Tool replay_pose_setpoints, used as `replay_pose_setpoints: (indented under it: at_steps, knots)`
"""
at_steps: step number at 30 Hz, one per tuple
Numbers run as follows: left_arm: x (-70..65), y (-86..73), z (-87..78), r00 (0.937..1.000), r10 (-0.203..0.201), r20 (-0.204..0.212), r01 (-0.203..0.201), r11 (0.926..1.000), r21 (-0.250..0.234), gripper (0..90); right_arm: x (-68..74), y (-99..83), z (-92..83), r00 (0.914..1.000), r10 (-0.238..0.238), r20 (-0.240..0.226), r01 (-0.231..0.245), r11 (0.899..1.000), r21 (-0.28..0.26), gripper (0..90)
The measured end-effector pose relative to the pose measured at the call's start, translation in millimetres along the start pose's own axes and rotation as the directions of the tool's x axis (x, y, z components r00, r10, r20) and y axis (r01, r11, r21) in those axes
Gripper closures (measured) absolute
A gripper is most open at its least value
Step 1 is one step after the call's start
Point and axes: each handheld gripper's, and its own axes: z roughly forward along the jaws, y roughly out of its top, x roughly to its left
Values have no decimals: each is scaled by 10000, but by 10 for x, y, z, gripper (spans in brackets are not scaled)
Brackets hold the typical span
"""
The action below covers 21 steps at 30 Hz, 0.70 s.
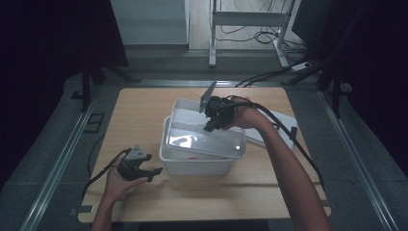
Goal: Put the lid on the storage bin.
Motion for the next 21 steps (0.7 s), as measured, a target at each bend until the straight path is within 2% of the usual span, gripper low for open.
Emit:
replay_pose_setpoints:
  at_steps: [7, 21]
  knots:
    - [-3, -1, 6, 10000, 9, -2, -9, 10000, 10, 289, -5, 103, 106, 9997, -213, -148, 215, 9997, 126, 887]
    - [-8, -3, 24, 10000, 17, 6, -17, 10000, -7, 290, -33, 134, 259, 9989, -337, -336, 347, 9990, 285, 887]
